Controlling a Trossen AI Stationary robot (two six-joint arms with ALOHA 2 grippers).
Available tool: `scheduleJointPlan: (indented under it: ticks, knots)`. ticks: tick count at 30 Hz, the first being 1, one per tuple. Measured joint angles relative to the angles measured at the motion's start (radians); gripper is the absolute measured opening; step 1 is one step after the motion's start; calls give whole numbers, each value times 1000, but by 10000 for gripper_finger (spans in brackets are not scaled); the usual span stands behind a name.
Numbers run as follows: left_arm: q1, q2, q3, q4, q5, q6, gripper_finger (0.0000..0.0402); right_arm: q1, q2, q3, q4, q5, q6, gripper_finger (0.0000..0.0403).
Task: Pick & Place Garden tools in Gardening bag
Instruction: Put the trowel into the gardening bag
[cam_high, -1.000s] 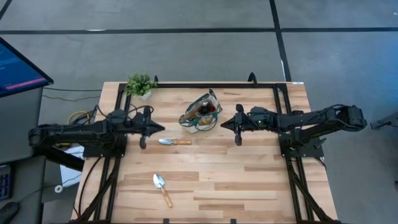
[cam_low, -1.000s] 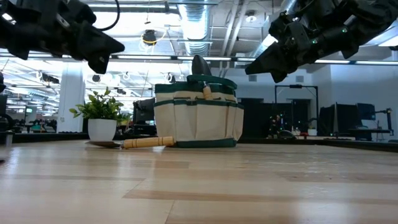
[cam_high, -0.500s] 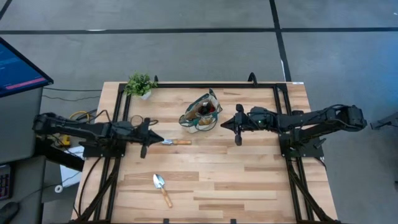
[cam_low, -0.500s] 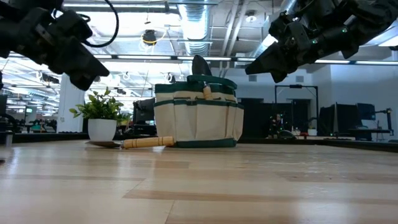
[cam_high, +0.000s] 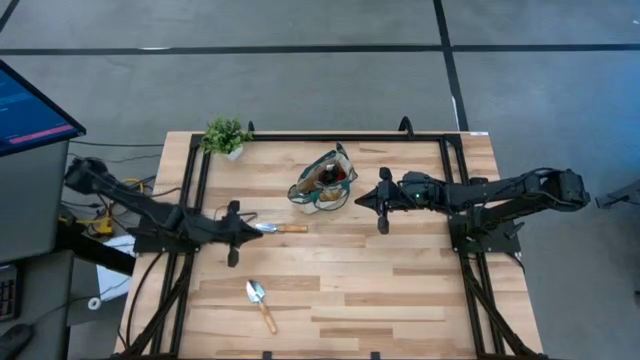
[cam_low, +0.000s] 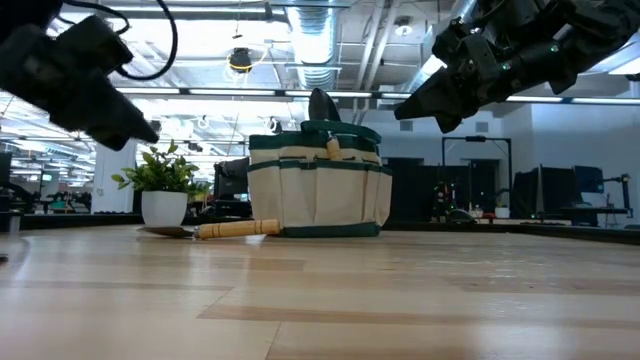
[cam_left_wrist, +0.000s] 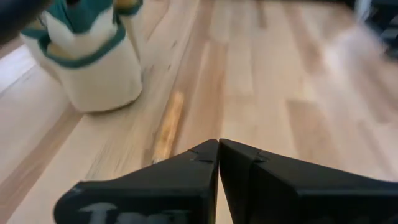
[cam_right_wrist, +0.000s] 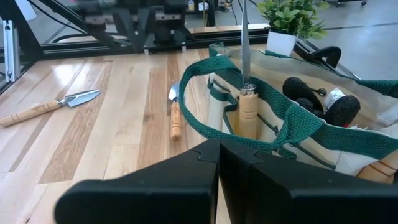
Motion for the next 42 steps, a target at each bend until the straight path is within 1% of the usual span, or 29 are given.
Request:
scheduleJointPlan:
  ticks: [2,4,6,9,12,15,17,24,29,33,35,39,42]
  knots:
    - [-21,56,0,3,-49,1,1,0,0,0,0,1,0,0]
    - [-28,111,0,6,-67,1,1,0,0,0,0,6,0,0]
    - [-29,168,0,5,-62,-4,1,0,0,0,0,8,3,0]
    - [-29,242,0,6,-23,-7,2,0,0,0,0,8,7,0]
    - [-29,287,0,7,-22,-8,3,-1,0,0,0,8,7,0]
    - [-24,303,0,8,-41,-8,11,-1,0,0,0,8,7,0]
    - [-12,303,0,14,-46,-8,23,-1,0,0,0,8,7,0]
    - [42,313,0,13,-49,8,92,-1,0,0,0,8,7,0]
    - [51,366,0,12,-49,57,134,-1,0,0,-1,8,7,0]
    - [51,396,0,13,-51,75,142,-1,0,0,-4,8,7,0]
    - [51,406,0,15,-75,75,142,-1,0,0,-5,8,7,0]
    - [51,428,0,15,-158,75,136,-1,0,0,-9,8,7,0]
    - [51,447,0,16,-170,74,132,-1,0,0,-9,8,8,0]
